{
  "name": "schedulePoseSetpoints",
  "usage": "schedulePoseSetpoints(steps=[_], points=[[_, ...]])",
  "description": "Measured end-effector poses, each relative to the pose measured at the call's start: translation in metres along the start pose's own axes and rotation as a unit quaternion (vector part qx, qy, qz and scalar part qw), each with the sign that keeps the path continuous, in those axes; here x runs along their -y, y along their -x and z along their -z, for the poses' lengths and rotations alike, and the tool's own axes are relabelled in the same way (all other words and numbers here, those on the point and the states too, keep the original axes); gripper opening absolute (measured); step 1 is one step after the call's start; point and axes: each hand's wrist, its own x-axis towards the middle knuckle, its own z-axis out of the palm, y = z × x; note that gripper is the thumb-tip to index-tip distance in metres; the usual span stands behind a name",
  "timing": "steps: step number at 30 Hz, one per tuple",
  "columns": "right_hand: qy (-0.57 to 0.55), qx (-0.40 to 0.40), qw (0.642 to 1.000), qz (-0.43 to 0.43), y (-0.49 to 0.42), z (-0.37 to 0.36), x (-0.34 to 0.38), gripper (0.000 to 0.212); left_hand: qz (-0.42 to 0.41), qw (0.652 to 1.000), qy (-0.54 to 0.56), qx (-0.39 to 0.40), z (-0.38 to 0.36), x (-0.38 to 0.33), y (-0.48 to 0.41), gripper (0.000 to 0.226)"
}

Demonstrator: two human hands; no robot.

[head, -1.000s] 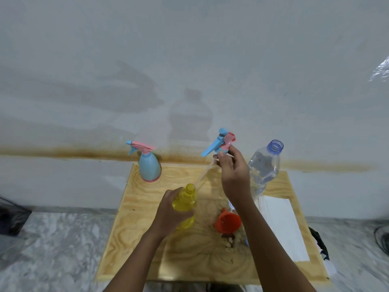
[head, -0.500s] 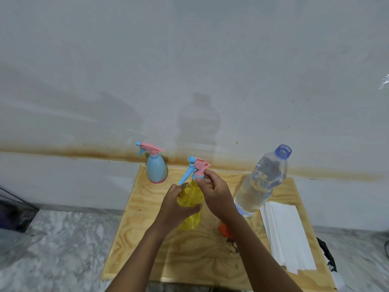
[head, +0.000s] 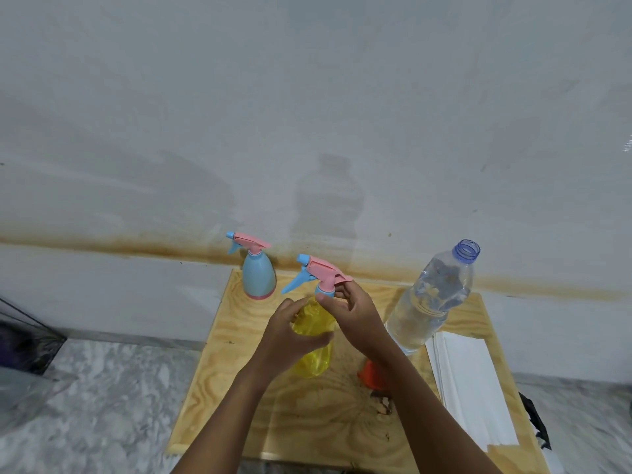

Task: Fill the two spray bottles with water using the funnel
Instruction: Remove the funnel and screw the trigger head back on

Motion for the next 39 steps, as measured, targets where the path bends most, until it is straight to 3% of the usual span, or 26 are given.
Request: schedulePoseSetpoints(steps=[4, 7, 10, 15, 20, 26, 28, 32, 36, 39], points=[[-0.019, 0.02, 1.0, -0.007, 0.001, 0.002, 0.004, 0.029, 0.003, 1.0, 0.014, 0.002, 0.004, -0.005, -0.002, 0.06], [-0.024, -0.018, 0.999, 0.013, 0.003, -0.001, 0.003, 0.013, 0.001, 1.0, 0.017, 0.002, 0.006, -0.01, -0.005, 0.056], [-0.061, -0.062, 0.996, 0.019, 0.003, -0.006, 0.001, 0.02, -0.019, 1.0, 0.002, 0.002, 0.007, -0.012, -0.005, 0.062], [-0.086, -0.055, 0.995, 0.016, 0.004, -0.005, 0.0, 0.011, 0.002, 1.0, 0.026, -0.002, 0.01, -0.015, -0.005, 0.055], [-0.06, -0.09, 0.994, 0.026, 0.006, -0.012, 0.003, 0.026, 0.006, 1.0, 0.011, -0.003, 0.013, -0.018, -0.007, 0.067], [-0.048, -0.14, 0.988, 0.049, 0.012, -0.032, 0.006, 0.023, 0.001, 1.0, 0.019, -0.016, 0.008, -0.023, -0.006, 0.063], [-0.065, -0.142, 0.987, 0.041, 0.014, -0.034, 0.007, 0.031, 0.005, 0.999, 0.031, -0.009, 0.008, -0.026, -0.006, 0.055], [-0.132, -0.146, 0.98, 0.028, 0.013, -0.032, 0.007, 0.024, 0.008, 0.999, 0.044, -0.002, 0.01, -0.03, -0.006, 0.056], [-0.077, -0.168, 0.981, 0.066, 0.012, -0.033, 0.009, 0.036, 0.014, 1.0, 0.023, 0.014, 0.007, -0.031, -0.006, 0.068], [-0.016, -0.127, 0.988, 0.086, 0.011, -0.028, 0.011, 0.036, 0.017, 0.999, 0.035, 0.013, 0.007, -0.032, -0.004, 0.055]])
